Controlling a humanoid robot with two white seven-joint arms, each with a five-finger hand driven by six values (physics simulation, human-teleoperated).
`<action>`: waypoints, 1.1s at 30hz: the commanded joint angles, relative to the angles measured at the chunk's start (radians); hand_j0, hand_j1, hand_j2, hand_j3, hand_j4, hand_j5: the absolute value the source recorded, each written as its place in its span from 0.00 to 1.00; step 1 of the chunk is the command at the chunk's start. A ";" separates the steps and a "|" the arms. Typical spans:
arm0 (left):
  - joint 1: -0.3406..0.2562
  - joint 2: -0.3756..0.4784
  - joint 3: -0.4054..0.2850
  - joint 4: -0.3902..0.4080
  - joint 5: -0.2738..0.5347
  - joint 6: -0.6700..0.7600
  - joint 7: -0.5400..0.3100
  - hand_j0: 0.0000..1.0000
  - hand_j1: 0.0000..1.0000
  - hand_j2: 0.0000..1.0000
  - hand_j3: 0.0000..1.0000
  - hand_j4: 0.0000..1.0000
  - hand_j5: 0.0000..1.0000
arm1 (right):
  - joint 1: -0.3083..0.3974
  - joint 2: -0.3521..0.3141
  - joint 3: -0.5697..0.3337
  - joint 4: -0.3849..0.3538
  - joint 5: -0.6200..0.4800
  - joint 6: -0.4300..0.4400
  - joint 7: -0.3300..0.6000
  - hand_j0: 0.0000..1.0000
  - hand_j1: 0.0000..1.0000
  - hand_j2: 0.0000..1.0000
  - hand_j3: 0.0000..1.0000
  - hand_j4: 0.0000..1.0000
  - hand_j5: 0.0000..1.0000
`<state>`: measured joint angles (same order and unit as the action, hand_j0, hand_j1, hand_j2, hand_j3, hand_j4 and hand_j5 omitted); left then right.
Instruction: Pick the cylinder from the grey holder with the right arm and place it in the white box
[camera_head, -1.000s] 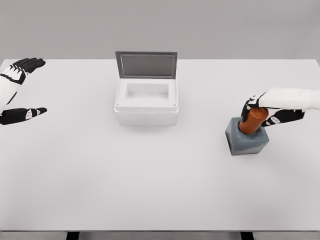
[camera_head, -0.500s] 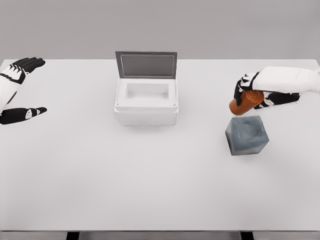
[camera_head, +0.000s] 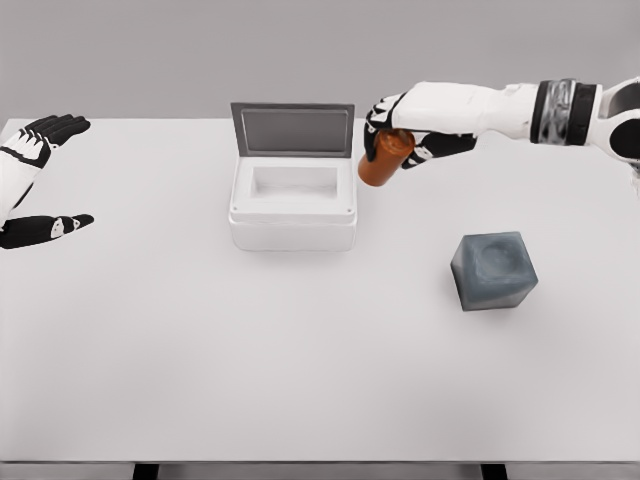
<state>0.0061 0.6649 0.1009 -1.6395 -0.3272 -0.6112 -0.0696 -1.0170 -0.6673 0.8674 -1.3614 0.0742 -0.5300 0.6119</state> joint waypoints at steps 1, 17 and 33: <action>0.000 0.001 0.000 0.000 0.007 0.000 0.001 1.00 1.00 1.00 1.00 1.00 1.00 | -0.003 0.066 0.005 0.045 0.021 0.004 -0.001 0.27 0.27 0.27 0.27 0.27 0.27; 0.000 0.002 0.000 0.000 0.007 0.000 0.001 1.00 1.00 1.00 1.00 1.00 1.00 | -0.066 0.203 0.047 0.203 0.099 0.008 -0.001 0.27 0.27 0.27 0.27 0.27 0.27; -0.002 0.002 0.000 0.001 0.007 0.000 0.001 1.00 1.00 1.00 1.00 1.00 1.00 | -0.071 0.210 0.050 0.214 0.101 0.008 -0.001 0.27 0.27 0.27 0.27 0.27 0.27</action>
<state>0.0046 0.6664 0.1012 -1.6381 -0.3274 -0.6112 -0.0696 -1.0876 -0.4569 0.9176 -1.1470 0.1818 -0.5243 0.6113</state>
